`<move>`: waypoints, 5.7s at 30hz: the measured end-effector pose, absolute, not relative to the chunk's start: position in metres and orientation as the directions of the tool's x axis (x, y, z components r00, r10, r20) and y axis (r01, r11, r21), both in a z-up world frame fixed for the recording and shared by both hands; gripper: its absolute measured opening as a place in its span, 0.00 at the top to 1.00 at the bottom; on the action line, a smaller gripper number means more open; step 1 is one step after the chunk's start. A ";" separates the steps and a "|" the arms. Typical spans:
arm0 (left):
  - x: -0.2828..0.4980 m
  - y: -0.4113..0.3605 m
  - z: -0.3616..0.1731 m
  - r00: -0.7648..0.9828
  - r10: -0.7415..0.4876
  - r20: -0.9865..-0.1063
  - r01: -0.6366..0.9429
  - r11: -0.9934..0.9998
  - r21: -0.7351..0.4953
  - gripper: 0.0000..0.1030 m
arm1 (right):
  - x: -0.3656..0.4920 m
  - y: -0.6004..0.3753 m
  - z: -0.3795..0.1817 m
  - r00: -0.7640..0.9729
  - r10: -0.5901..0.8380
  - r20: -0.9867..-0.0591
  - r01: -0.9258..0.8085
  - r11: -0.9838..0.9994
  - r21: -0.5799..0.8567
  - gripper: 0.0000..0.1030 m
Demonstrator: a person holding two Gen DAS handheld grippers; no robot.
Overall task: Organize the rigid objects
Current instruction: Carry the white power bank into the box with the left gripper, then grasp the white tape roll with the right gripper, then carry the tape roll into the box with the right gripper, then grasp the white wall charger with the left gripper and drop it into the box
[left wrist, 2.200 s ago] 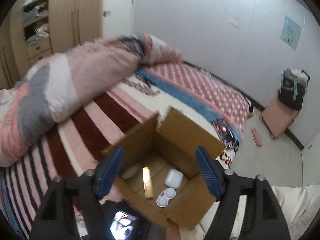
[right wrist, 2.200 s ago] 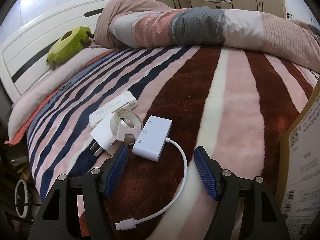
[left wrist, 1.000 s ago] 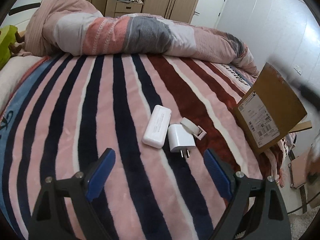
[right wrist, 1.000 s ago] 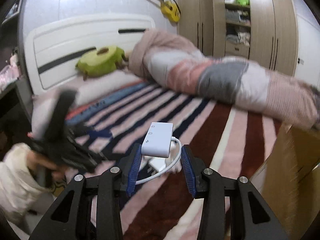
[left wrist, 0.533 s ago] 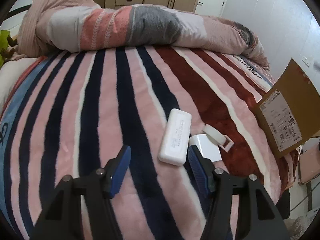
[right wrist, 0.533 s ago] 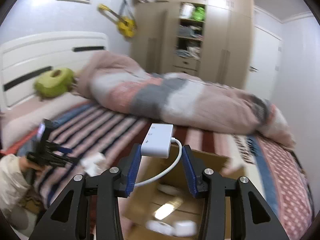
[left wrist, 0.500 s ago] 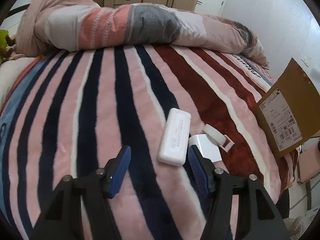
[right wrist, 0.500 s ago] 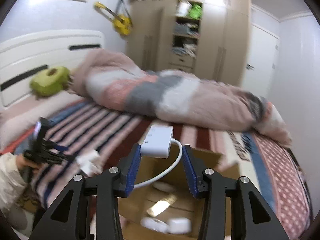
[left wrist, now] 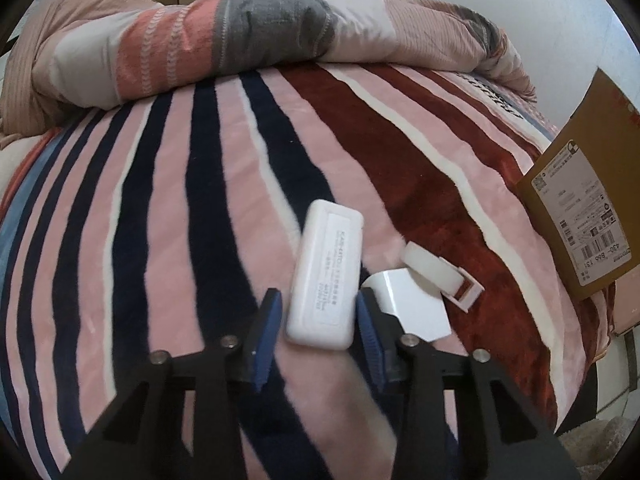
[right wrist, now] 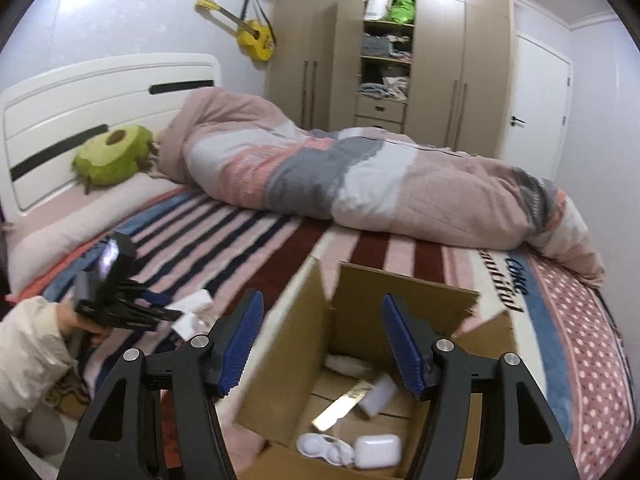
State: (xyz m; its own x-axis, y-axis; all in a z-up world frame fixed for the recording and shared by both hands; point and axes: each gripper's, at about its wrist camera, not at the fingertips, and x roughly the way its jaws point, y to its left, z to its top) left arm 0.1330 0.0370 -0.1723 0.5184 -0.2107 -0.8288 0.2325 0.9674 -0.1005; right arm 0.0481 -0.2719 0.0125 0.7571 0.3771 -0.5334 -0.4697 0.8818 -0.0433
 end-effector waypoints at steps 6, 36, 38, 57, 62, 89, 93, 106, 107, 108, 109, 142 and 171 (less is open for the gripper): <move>0.143 0.031 -0.174 0.531 -0.184 -0.827 0.219 0.973 -0.076 0.68 | 0.038 -0.226 0.012 0.633 0.557 -0.537 -0.633 0.772 0.054 0.42; 0.102 0.028 -0.058 0.638 -0.229 -0.736 0.238 0.967 -0.094 0.69 | 0.072 -0.151 -0.149 0.478 0.529 -0.701 -0.596 0.782 0.183 0.42; 0.094 0.014 -0.028 0.653 -0.241 -0.718 0.280 0.958 -0.067 0.69 | 0.073 -0.152 -0.154 0.491 0.529 -0.692 -0.593 0.785 0.178 0.42; 0.127 -0.264 0.042 0.374 -0.410 -0.832 0.668 0.741 -0.066 0.69 | 0.076 -0.156 -0.188 0.450 0.572 -0.685 -0.618 0.754 0.223 0.42; 0.133 -0.275 0.016 0.341 -0.385 -0.857 0.667 0.742 -0.067 0.45 | 0.074 -0.160 -0.191 0.445 0.573 -0.688 -0.626 0.749 0.219 0.42; 0.037 0.067 -0.060 0.700 -0.211 -0.682 0.113 0.976 -0.186 0.09 | 0.128 -0.154 -0.187 0.407 0.625 -0.666 -0.557 0.748 0.361 0.42; 0.031 0.076 -0.078 0.688 -0.234 -0.687 0.106 0.969 -0.224 0.09 | 0.144 -0.146 -0.192 0.364 0.659 -0.658 -0.563 0.719 0.409 0.43; 0.035 0.082 -0.079 0.695 -0.259 -0.671 0.115 0.961 -0.251 0.09 | 0.120 -0.143 -0.174 0.521 0.465 -0.716 -0.574 0.811 0.109 0.63; 0.035 0.080 -0.078 0.695 -0.260 -0.671 0.119 0.961 -0.249 0.09 | 0.118 -0.141 -0.175 0.537 0.415 -0.735 -0.574 0.818 0.043 0.62; 0.035 0.078 -0.077 0.695 -0.261 -0.670 0.123 0.961 -0.247 0.09 | 0.116 -0.137 -0.180 0.541 0.372 -0.755 -0.583 0.812 -0.018 0.62; 0.036 0.077 -0.078 0.694 -0.262 -0.670 0.124 0.961 -0.247 0.09 | 0.115 -0.136 -0.182 0.541 0.355 -0.763 -0.590 0.806 -0.044 0.58; 0.050 0.028 -0.091 0.650 -0.255 -0.716 0.144 0.966 -0.213 0.09 | 0.079 -0.290 0.012 0.690 0.293 -0.662 -0.415 0.909 -0.030 0.64; 0.104 0.006 -0.178 0.568 -0.218 -0.793 0.069 0.973 -0.219 0.45 | 0.035 -0.154 -0.040 0.585 0.541 -0.605 -0.647 0.760 0.054 0.37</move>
State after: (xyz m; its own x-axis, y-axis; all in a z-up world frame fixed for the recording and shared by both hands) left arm 0.1036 0.0062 -0.1776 0.5684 -0.2183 -0.7933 0.0687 0.9734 -0.2186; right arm 0.0347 -0.1544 -0.0397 0.5847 0.5410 -0.6045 -0.6475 0.7602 0.0540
